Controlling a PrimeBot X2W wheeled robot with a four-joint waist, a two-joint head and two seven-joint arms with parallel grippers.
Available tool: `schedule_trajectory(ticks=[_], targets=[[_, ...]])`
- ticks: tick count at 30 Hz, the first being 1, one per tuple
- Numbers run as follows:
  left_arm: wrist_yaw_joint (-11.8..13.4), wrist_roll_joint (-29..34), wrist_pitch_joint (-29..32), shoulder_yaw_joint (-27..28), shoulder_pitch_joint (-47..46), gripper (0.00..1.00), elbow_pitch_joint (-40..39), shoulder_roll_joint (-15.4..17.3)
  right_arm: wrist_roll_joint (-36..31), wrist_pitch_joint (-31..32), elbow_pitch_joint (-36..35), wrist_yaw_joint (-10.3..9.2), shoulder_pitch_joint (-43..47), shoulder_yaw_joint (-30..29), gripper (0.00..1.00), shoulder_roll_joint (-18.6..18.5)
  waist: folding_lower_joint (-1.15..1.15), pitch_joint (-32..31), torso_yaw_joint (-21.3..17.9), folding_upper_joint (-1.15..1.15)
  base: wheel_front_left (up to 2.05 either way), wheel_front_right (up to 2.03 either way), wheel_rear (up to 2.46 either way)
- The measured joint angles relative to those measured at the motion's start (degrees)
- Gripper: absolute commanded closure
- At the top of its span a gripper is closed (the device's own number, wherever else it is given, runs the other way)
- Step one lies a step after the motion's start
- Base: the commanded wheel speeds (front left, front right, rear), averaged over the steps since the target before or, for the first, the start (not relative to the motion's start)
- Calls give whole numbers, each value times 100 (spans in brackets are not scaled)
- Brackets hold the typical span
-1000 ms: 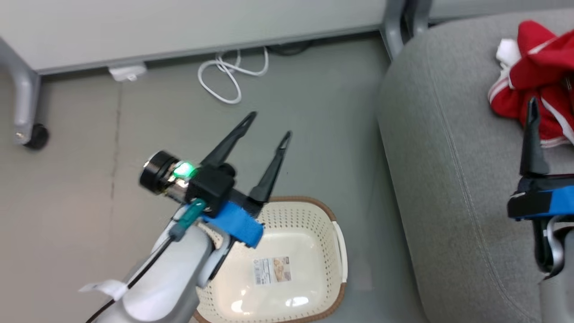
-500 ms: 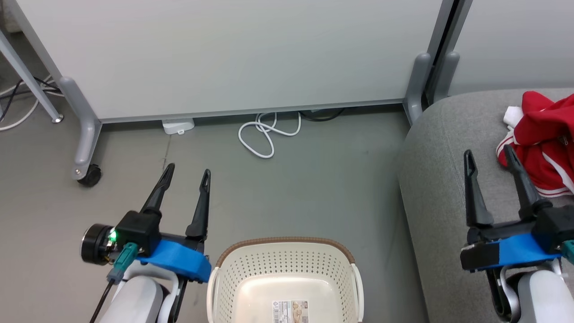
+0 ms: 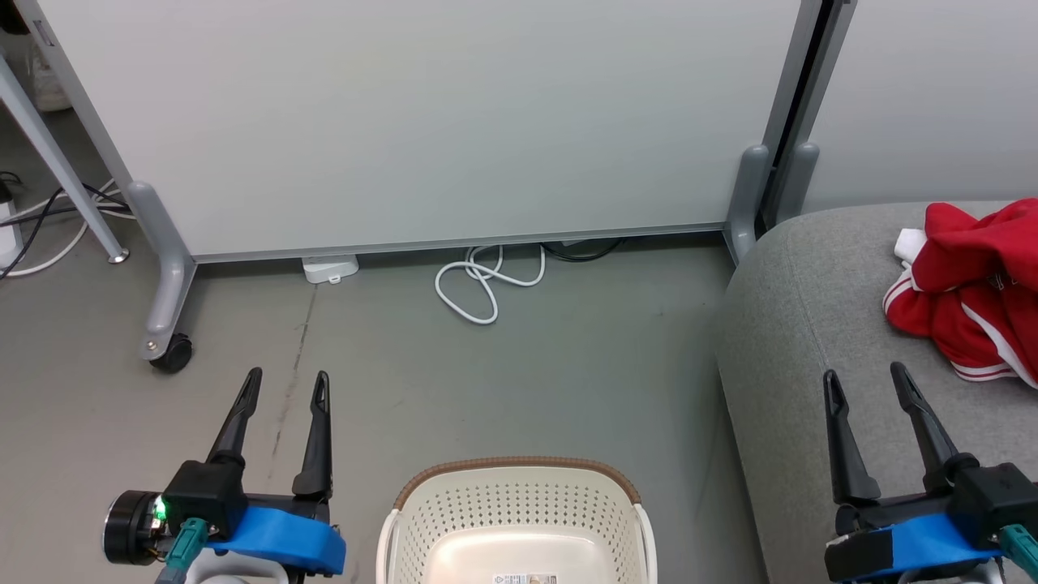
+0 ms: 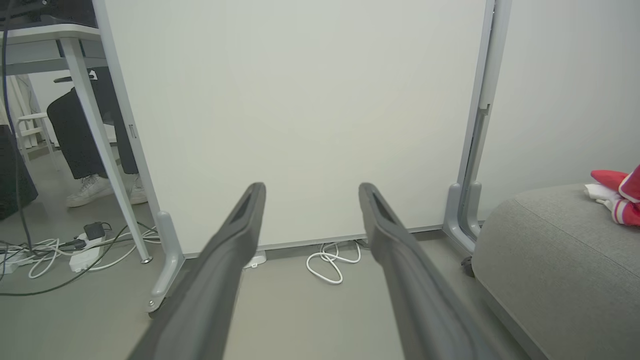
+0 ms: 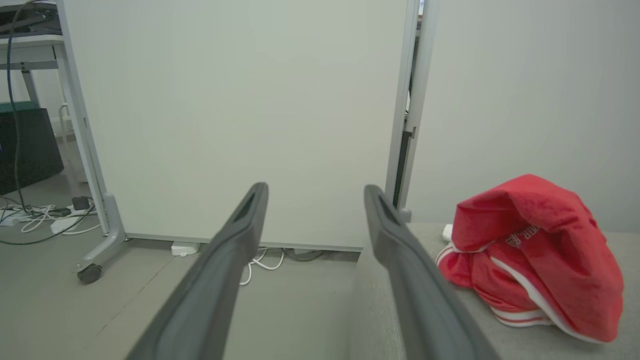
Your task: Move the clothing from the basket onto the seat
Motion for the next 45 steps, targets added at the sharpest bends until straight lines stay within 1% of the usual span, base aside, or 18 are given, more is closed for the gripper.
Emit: schedule_trajectory(ticks=[7,18,23,24,31,45], targets=[[-13,188,1,153,159,0,-151,-82,4,1,-47,0,240,-35,0,43,1,-38,3,0,0,0,0],[-249,292,1,220,237,0,-121,-240,138,1,-44,0,351,-91,0,57,1,-67,-49,0,0,0,0],[-288,344,1,297,236,0,-35,-283,154,1,-44,0,350,-113,0,57,1,-59,-72,0,0,0,0],[-302,353,1,312,235,100,-24,-293,155,1,-44,0,350,-120,100,57,1,-57,-74,0,0,0,0],[-303,268,66,320,485,100,279,-405,208,52,297,0,402,-123,100,111,1,-54,-81,0,0,0,0],[-403,-1184,453,600,466,100,277,-511,1816,435,412,0,338,-133,100,112,1,-38,-126,0,0,0,0]])
